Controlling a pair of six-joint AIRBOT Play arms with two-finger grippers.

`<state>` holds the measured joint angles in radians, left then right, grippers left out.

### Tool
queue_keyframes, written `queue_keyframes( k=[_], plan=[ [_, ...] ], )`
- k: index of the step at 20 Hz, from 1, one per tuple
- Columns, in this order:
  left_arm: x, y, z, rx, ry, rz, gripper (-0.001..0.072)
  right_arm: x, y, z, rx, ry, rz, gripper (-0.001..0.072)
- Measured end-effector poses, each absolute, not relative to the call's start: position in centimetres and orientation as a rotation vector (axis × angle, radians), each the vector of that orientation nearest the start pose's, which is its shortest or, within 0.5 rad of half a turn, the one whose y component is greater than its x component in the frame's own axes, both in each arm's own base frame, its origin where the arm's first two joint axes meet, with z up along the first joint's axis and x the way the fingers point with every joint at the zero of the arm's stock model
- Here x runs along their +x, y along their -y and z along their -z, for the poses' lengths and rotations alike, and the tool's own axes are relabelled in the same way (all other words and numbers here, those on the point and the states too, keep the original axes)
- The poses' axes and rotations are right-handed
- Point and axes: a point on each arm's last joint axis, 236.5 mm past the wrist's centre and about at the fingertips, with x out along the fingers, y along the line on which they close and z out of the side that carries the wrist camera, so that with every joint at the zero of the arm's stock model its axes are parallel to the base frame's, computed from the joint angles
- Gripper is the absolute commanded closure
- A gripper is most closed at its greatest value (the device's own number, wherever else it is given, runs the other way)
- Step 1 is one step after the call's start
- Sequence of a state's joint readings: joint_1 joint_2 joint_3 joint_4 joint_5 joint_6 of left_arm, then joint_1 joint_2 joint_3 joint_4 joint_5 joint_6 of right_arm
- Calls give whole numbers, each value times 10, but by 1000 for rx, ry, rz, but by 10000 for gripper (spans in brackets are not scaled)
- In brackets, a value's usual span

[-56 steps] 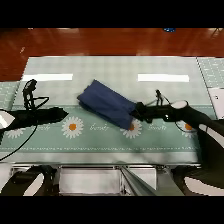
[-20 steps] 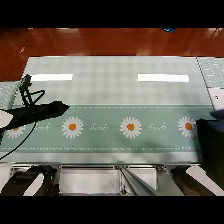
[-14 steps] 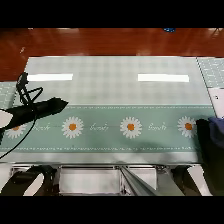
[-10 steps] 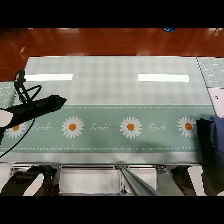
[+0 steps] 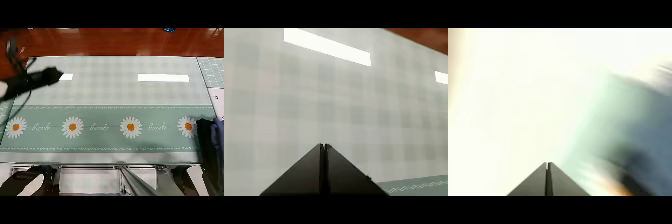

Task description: Fold the shirts.

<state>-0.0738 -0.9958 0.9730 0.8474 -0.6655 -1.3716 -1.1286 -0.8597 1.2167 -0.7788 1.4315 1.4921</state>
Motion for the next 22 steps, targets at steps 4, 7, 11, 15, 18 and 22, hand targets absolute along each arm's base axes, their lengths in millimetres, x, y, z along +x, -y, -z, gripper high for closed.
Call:
queue_keyframes(
  k=[4,7,11,15,18,22],
  plan=[
    [433,181,-197,-343,-658,542,691,365,57,-215,625,-705,-91,686],
    [431,193,-173,-241,-798,532,691,390,-18,-149,362,-950,-164,686],
    [413,171,-92,-141,-1044,404,690,399,-50,-67,106,-1185,-101,686],
    [398,155,-51,-115,-1161,330,690,396,-51,-28,-1,-1298,-44,685],
    [392,150,-41,-105,-1197,310,690,395,-50,-19,-30,-1323,-25,686],
    [391,147,-37,-100,-1208,300,690,394,-50,-14,-46,-1335,-15,685]
  ],
)
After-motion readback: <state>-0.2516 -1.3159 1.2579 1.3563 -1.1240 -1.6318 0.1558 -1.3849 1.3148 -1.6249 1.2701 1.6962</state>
